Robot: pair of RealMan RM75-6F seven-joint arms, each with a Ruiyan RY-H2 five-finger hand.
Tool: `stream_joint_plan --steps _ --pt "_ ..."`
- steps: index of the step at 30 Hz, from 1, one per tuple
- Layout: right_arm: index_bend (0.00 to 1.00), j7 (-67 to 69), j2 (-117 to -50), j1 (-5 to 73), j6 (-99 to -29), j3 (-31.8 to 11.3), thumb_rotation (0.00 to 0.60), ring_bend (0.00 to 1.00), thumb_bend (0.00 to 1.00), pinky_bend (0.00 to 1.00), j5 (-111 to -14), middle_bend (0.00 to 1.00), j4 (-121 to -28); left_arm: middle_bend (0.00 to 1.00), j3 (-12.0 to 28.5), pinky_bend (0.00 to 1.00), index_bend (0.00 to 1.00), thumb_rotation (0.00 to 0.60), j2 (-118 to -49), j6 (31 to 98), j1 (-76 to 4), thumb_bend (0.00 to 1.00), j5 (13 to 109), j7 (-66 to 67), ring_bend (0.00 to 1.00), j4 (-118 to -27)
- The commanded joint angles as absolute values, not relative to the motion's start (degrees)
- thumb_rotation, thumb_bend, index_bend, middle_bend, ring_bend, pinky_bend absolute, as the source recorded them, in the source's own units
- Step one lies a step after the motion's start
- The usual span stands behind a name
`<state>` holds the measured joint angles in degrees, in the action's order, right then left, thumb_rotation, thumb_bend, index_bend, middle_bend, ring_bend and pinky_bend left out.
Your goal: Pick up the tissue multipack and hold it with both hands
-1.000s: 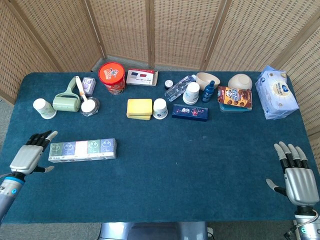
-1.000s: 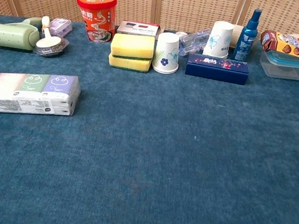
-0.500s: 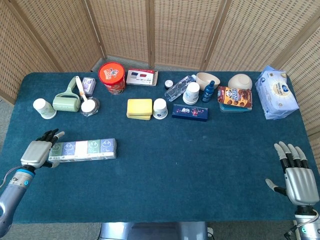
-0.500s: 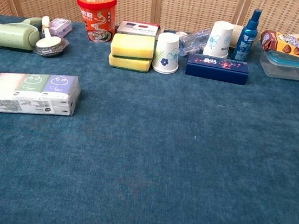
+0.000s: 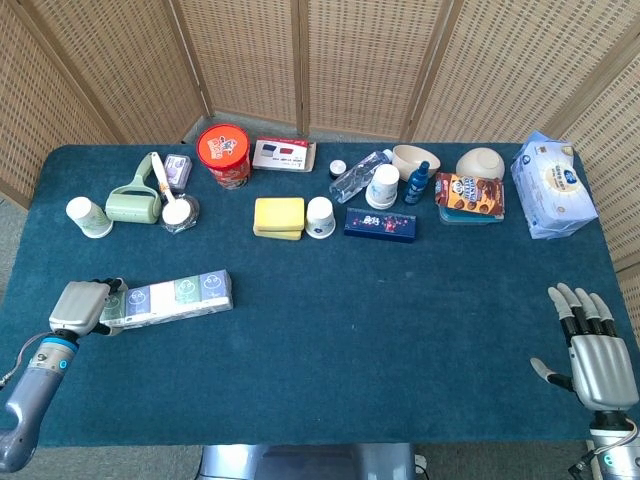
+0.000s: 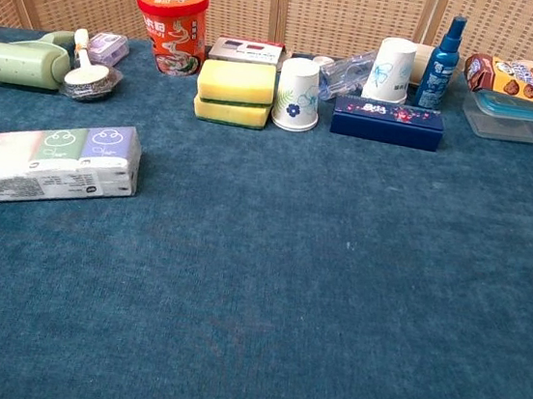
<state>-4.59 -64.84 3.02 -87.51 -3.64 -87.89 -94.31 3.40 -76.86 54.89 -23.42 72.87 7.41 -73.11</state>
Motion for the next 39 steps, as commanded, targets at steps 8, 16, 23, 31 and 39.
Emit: stream_joint_plan --steps 8,16,23,31,39 --pt "0.00 -7.59 -66.02 4.28 -85.07 -2.26 0.600 0.00 0.00 0.00 -89.76 0.00 -94.32 0.56 3.11 0.62 0.54 0.600 -70.99 63.91 -24.31 0.00 85.98 -4.22 0.48 -79.45" --pt "0.00 -11.62 -65.01 8.09 -80.17 -2.94 0.600 0.00 0.00 0.00 -90.59 0.00 -99.49 0.56 6.27 0.62 0.53 0.600 -70.51 56.98 -30.46 0.00 83.29 -3.62 0.46 -85.20" --pt "0.00 -14.29 -64.41 12.61 -73.60 -4.67 0.600 0.00 0.00 0.00 -88.18 0.00 -104.59 0.55 9.58 0.62 0.53 0.600 -74.90 54.08 -35.12 0.00 79.94 0.80 0.46 -87.52" --pt "0.00 -17.33 -63.67 18.75 -64.28 -7.48 0.600 0.00 0.00 0.00 -79.98 0.00 -109.93 0.55 12.85 0.62 0.53 0.600 -81.28 53.13 -39.72 0.00 74.93 6.43 0.46 -90.53" --pt "0.00 -19.28 -63.09 22.66 -59.78 -8.86 0.600 0.00 0.00 0.00 -72.61 0.00 -114.31 0.55 15.15 0.62 0.53 0.600 -85.67 54.28 -42.92 0.00 71.30 10.47 0.46 -92.79"
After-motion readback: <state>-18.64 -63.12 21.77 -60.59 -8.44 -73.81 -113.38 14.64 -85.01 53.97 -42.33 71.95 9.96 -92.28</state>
